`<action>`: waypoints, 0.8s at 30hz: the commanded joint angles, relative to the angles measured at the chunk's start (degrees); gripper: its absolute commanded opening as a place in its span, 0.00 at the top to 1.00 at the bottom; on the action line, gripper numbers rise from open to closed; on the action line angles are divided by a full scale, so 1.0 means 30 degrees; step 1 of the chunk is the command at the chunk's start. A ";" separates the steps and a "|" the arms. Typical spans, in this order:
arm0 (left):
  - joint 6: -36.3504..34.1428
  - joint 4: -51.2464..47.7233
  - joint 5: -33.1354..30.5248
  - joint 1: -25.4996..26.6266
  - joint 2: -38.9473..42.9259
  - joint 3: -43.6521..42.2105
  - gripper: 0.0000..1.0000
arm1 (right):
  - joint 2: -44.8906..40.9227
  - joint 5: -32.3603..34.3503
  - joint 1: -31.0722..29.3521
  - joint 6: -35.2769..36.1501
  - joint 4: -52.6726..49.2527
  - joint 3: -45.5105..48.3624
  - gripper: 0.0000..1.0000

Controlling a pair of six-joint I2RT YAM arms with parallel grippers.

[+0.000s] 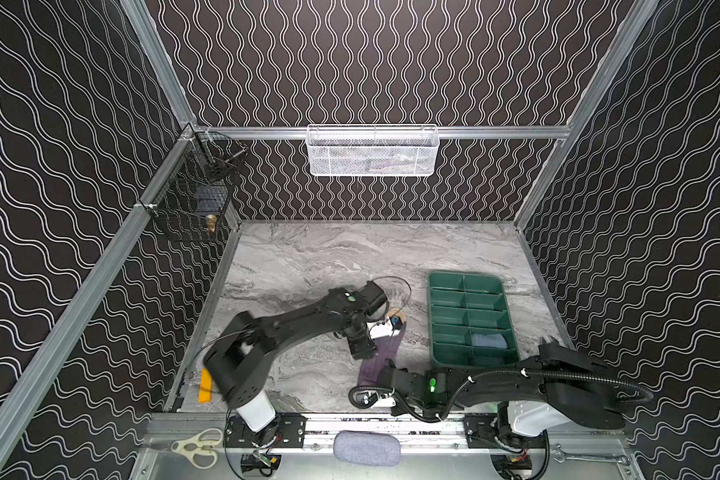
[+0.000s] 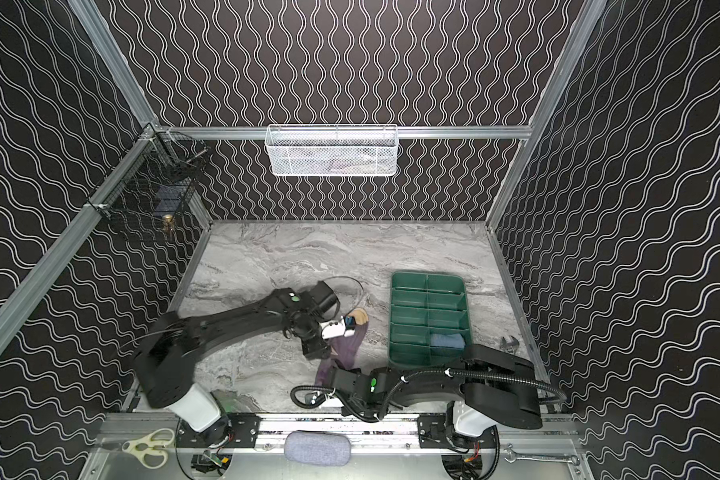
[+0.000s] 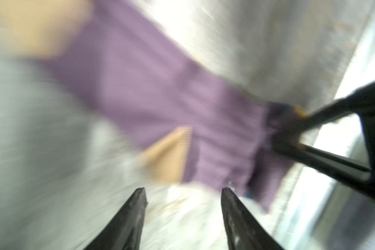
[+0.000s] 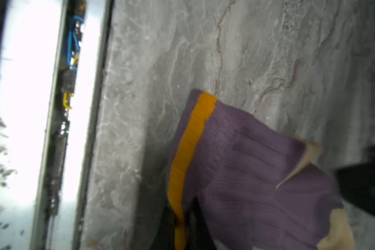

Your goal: Roll the socks

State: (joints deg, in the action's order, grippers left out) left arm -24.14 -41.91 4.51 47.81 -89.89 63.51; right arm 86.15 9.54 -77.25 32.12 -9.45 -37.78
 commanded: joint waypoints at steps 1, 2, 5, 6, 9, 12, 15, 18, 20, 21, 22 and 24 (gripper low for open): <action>0.1104 0.2730 -0.6597 -0.0092 0.3304 -0.1064 0.35 | 0.0391 -0.4983 0.0995 -0.0776 -0.4478 -0.0653 1.00; 0.1280 0.3212 -0.7888 -0.0128 0.4471 -0.1522 0.35 | 0.0497 -0.5408 0.1347 -0.0790 -0.4692 -0.0888 1.00; 0.1369 0.4111 -1.0718 -0.0183 0.8789 -0.2943 0.31 | 0.1227 -0.7546 0.2672 -0.0497 -0.6162 -0.2095 1.00; 0.1176 0.4209 -1.1048 -0.0204 1.0403 -0.3307 0.31 | 0.1757 -0.8393 0.3202 -0.0385 -0.6869 -0.2610 1.00; 0.0702 0.4361 -1.1124 -0.0182 1.4462 -0.4260 0.25 | 0.3725 -1.0670 0.4610 -0.0139 -0.9104 -0.4434 1.00; 0.1167 0.3577 -1.0423 -0.0220 1.7489 -0.4268 0.19 | 0.5303 -1.2676 0.5758 0.0114 -1.0425 -0.5838 1.00; 0.1260 0.0945 -0.7860 -0.0206 1.8447 -0.2637 0.22 | 0.6360 -1.4204 0.6714 0.0515 -1.1036 -0.6914 1.00; 0.0676 -0.1431 -0.5043 -0.0197 1.7752 -0.0826 0.28 | 0.7349 -1.4892 0.7679 0.0871 -1.1685 -0.7726 1.00; -0.0004 -0.2499 -0.3749 -0.0205 1.6716 -0.0161 0.30 | 0.8273 -1.4793 0.8309 0.1025 -1.2015 -0.8140 1.00; -0.0440 -0.2870 -0.3529 -0.0201 1.6056 -0.0033 0.30 | 0.8659 -1.4656 0.8614 0.1064 -1.2154 -0.8321 1.00; -0.0780 -0.3131 -0.3544 -0.0198 1.5426 0.0042 0.29 | 0.8937 -1.4535 0.8895 0.1114 -1.2172 -0.8489 1.00; -0.1325 -0.3666 -0.3177 -0.0179 1.3807 0.0301 0.30 | 0.9289 -1.4375 0.9321 0.1129 -1.1774 -0.8516 1.00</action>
State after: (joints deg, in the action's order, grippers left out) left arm -24.49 -47.27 -9.69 47.27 -44.82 63.48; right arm 112.14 -41.76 -50.43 33.67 -41.78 -63.59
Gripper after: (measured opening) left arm 0.706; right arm 0.092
